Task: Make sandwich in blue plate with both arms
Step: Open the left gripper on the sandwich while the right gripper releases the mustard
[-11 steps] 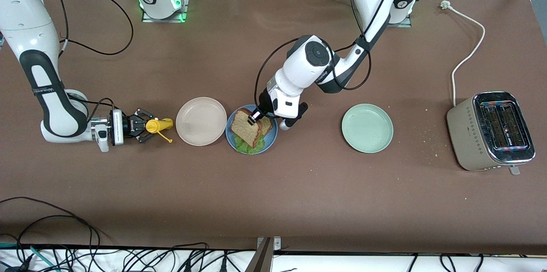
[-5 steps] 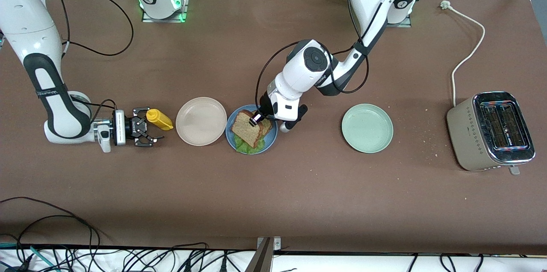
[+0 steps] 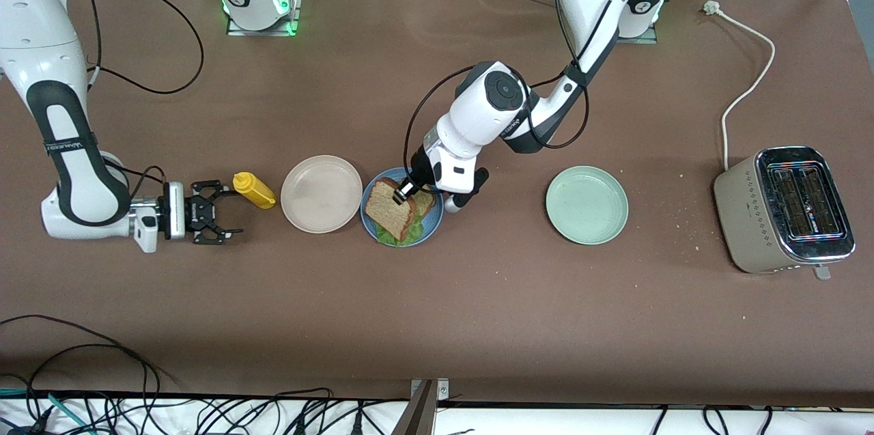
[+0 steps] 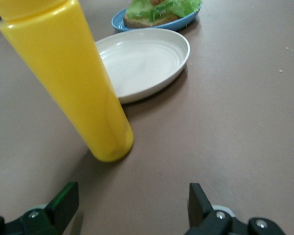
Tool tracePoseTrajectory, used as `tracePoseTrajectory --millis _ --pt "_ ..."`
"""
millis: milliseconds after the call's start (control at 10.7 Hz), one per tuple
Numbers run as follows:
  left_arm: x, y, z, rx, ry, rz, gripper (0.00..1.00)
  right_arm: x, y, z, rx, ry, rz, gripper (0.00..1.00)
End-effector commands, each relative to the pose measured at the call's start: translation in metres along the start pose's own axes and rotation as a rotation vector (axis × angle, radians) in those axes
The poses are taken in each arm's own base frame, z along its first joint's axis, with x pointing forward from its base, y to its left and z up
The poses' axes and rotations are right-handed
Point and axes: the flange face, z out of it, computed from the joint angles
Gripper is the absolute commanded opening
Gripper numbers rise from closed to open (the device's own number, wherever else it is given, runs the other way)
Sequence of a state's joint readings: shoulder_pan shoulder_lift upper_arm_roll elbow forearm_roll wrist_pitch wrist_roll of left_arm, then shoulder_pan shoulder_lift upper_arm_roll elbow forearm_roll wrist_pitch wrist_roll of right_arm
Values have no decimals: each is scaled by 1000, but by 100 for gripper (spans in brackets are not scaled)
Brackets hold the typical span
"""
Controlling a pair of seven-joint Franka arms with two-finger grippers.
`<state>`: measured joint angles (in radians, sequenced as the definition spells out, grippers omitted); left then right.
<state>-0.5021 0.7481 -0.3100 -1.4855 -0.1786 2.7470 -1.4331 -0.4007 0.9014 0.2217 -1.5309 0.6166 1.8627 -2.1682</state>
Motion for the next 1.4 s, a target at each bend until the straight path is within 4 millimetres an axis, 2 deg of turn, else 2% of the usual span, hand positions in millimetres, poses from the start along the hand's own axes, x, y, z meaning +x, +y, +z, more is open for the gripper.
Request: tracePoseTrajectory --millis 0,186,559,745,1118,1304 --pt "-7 -2 14 -34 7 -8 0 3 14 -28 -10 -85 -43 100" --pt "-7 -6 17 -26 8 -4 0 21 14 -51 -19 -152 27 100" --pt "2 -19 24 16 12 -15 7 71 8 -93 -72 -286 289 100" --pt "11 -27 28 99 7 -31 7 109 3 -104 -88 -334 433 100" --pt "15 -50 47 175 1 -37 8 170 -4 -116 -157 -400 631 100" --pt "19 -62 61 200 0 -46 19 199 -14 -116 -205 -423 762 100"
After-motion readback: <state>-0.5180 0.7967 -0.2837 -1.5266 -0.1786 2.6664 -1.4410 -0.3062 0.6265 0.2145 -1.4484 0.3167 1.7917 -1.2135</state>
